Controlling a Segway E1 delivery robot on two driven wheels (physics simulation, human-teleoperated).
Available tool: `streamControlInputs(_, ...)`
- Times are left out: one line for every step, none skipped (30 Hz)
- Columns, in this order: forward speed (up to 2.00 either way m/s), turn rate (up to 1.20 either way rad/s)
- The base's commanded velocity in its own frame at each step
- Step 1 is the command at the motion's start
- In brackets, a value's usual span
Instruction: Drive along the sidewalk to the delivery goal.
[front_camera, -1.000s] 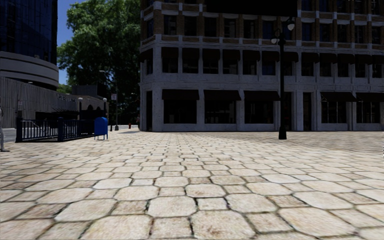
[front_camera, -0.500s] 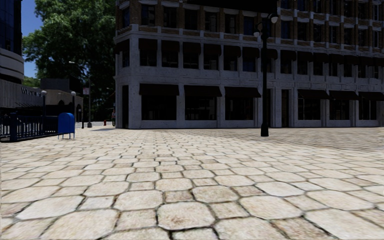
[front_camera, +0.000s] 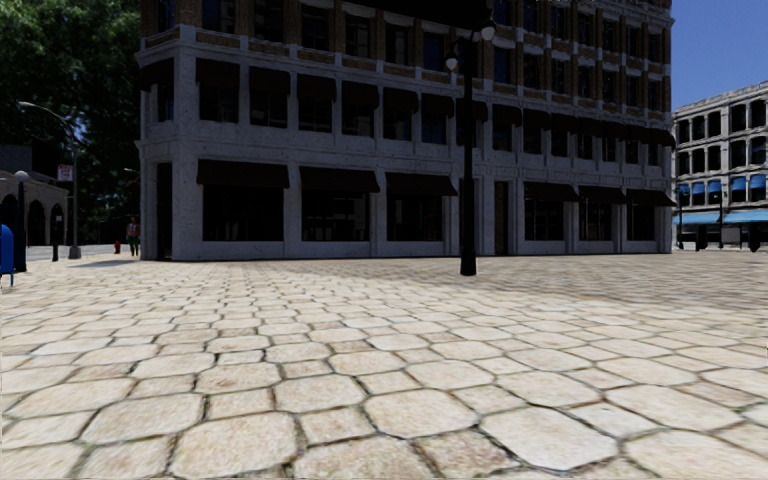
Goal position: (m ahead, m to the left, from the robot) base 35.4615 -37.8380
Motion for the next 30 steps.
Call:
streamControlInputs(2.0, -0.48)
streamControlInputs(2.0, -0.48)
streamControlInputs(2.0, -0.48)
streamControlInputs(2.0, -0.48)
streamControlInputs(2.0, -0.48)
streamControlInputs(2.0, -0.48)
streamControlInputs(2.0, -0.48)
streamControlInputs(2.0, -0.48)
streamControlInputs(2.0, -0.48)
streamControlInputs(2.0, -0.48)
streamControlInputs(2.0, -0.48)
streamControlInputs(2.0, -0.48)
streamControlInputs(2.0, -0.48)
streamControlInputs(2.0, -0.48)
streamControlInputs(2.0, -0.48)
streamControlInputs(2.0, -0.48)
streamControlInputs(2.0, -0.48)
streamControlInputs(2.0, -0.48)
streamControlInputs(2.0, -0.48)
streamControlInputs(2.0, -0.49)
streamControlInputs(2.0, -0.49)
streamControlInputs(2.0, -0.51)
streamControlInputs(2.0, -0.53)
streamControlInputs(2.0, -0.55)
streamControlInputs(2.0, -0.55)
streamControlInputs(2.0, -0.56)
streamControlInputs(2.0, -0.57)
streamControlInputs(2.0, -0.57)
streamControlInputs(2.0, -0.57)
streamControlInputs(2.0, -0.57)
